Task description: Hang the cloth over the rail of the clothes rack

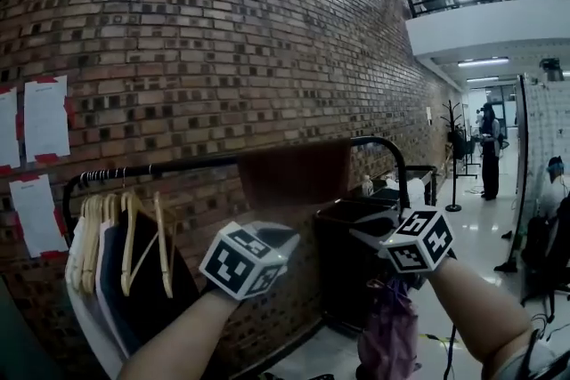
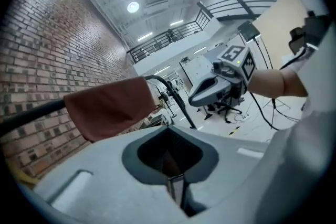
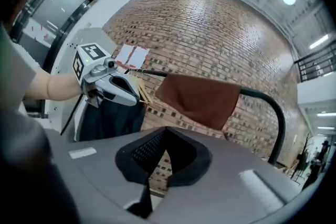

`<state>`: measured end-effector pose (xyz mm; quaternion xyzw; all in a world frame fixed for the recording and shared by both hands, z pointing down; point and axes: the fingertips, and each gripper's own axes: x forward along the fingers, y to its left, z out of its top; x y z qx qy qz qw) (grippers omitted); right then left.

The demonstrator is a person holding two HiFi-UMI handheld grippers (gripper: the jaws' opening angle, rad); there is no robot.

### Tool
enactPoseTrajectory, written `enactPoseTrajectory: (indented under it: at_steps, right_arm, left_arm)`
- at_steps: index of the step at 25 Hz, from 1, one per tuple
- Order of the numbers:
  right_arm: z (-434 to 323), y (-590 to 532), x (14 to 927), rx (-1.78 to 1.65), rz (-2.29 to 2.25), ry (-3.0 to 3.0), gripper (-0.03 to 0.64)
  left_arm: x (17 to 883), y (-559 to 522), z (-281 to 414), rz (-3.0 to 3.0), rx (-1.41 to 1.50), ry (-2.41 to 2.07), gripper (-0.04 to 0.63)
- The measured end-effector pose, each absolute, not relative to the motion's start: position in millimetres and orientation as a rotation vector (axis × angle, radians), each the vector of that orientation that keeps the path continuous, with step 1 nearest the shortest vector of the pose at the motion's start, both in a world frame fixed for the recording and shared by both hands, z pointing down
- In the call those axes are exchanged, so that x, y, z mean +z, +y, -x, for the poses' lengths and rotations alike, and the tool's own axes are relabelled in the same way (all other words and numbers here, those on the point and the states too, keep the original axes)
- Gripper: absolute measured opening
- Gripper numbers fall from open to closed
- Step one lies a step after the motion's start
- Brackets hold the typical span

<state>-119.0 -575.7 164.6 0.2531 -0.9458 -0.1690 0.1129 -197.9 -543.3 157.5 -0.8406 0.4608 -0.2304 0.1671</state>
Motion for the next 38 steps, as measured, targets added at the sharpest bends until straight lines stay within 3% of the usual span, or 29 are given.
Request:
enactPoseTrajectory:
  at_steps: [10, 21, 27, 38]
  right_arm:
    - [91.6, -444.5, 260.5, -0.260, -0.485, -2.947, -0.006]
    - [12.3, -262.3, 373.7, -0.111, -0.322, -2.906, -0.002]
    - [-25.9, -166.4, 398.7, -0.027, -0.271, -2.908, 0.000]
    - [-25.7, -69.4, 383.8, -0.014, -0.291, -2.939, 0.000]
  left_arm:
    - [246.3, -424.6, 148.0, 2.664, -0.388, 1.234, 0.000]
    - [358.4, -264.3, 50.2, 2.800, -0.383, 1.312, 0.000]
    - [385.8, -167.8, 8.4, 2.858, -0.378, 1.368, 0.000]
    - [383.8, -68.7, 2.5, 2.865, -0.402, 1.337, 0.000]
